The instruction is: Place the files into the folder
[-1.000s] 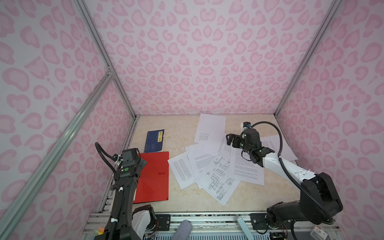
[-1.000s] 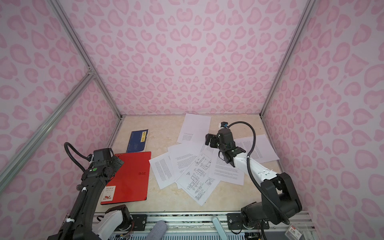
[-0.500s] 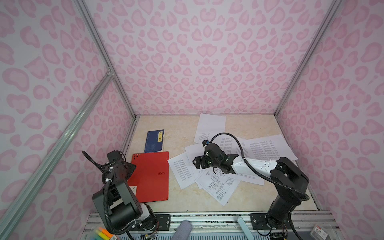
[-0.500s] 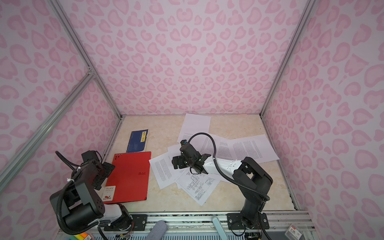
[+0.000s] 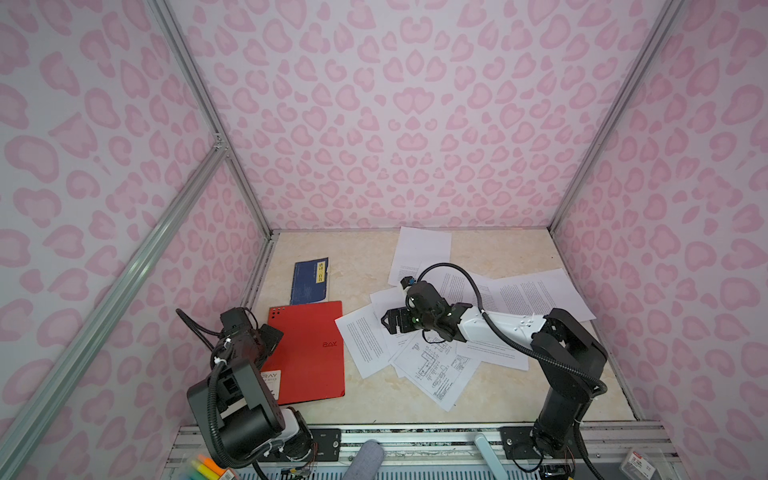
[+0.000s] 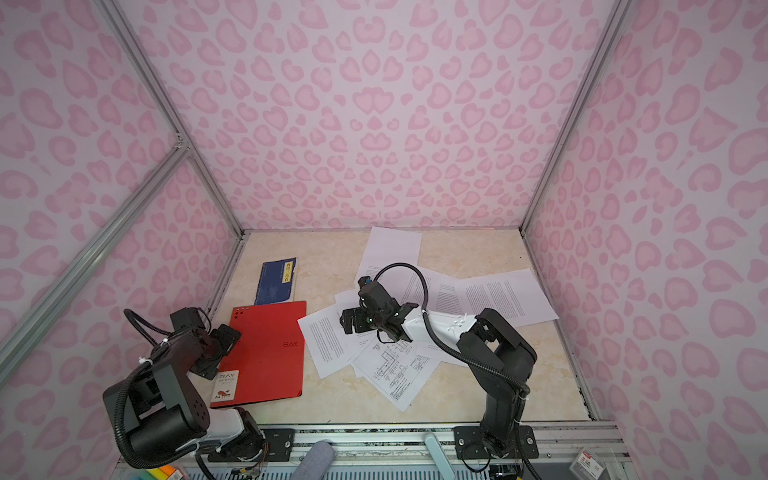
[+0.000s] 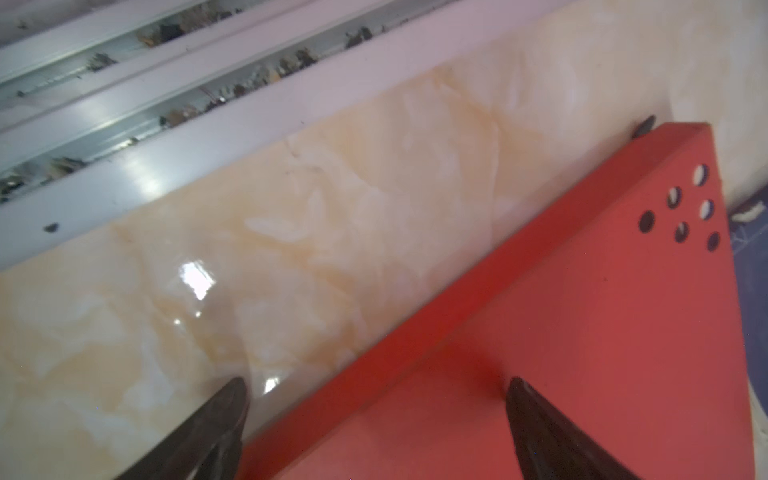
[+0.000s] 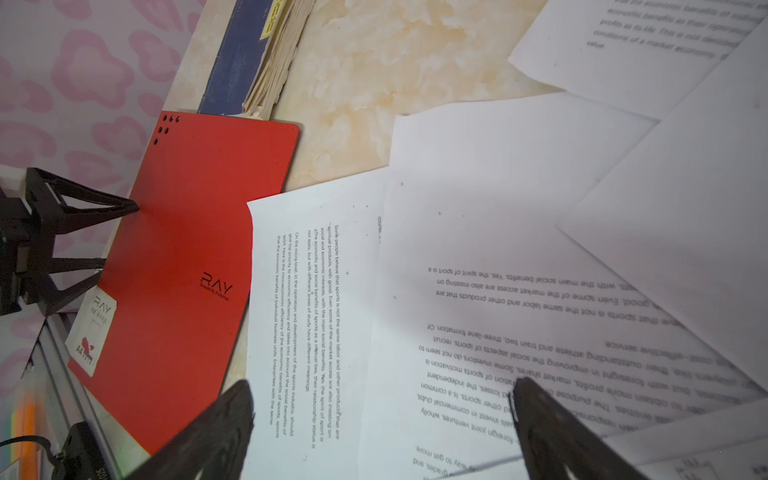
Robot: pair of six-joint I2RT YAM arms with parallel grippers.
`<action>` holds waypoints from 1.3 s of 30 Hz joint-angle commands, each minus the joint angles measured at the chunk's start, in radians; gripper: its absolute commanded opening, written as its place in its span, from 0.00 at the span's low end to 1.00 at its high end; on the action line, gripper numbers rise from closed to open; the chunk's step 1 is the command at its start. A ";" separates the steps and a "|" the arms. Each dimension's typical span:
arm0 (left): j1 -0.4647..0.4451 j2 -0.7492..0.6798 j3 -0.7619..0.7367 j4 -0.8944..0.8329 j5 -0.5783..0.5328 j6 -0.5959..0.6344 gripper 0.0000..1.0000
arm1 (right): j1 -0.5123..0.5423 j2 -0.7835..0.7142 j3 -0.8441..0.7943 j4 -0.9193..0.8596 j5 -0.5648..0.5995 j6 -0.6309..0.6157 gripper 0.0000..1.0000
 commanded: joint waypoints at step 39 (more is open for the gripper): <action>-0.267 -0.106 -0.003 -0.133 -0.049 0.008 0.98 | -0.189 0.304 0.194 -0.285 0.045 0.093 0.38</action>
